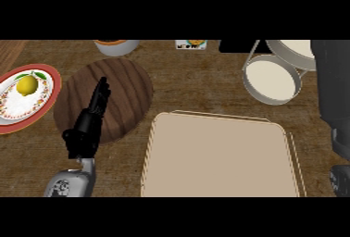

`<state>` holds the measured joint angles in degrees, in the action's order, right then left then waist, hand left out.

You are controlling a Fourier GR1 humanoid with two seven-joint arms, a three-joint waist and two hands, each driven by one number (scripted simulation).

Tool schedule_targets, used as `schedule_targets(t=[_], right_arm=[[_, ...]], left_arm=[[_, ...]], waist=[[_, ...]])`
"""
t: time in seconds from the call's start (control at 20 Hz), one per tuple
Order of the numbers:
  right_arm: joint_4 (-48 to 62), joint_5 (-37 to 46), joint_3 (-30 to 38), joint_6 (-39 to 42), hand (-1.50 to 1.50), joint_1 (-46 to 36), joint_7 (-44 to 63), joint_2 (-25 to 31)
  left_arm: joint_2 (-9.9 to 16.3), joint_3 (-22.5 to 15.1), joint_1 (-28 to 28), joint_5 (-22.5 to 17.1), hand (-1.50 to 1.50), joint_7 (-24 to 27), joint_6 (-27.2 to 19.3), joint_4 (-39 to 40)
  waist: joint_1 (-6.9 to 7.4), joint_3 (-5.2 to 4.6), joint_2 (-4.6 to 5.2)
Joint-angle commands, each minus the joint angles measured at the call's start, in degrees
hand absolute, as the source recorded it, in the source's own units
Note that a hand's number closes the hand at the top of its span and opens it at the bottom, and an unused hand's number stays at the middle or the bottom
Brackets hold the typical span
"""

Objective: Pick the can from the tray and place it in the tiered basket

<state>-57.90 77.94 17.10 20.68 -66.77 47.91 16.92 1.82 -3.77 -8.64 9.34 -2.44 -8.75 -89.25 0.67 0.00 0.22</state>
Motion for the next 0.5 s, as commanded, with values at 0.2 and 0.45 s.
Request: schedule_targets(t=[0.2,0.45], right_arm=[[1.17,-7.9,8.85,-13.32,-1.5,4.13,-0.2,-1.81],[0.23,-11.62,11.99,-19.67,-1.5,2.14,-1.09,-0.4]], left_arm=[[-1.75,-3.34,1.29,1.98,0.0,0.23,-3.14,-0.45],[-1.43,-1.48,1.53,0.39,0.0,0.14,-1.26,-0.98]], waist=[[-0.19,0.03,-0.07],[0.04,0.02,-0.16]])
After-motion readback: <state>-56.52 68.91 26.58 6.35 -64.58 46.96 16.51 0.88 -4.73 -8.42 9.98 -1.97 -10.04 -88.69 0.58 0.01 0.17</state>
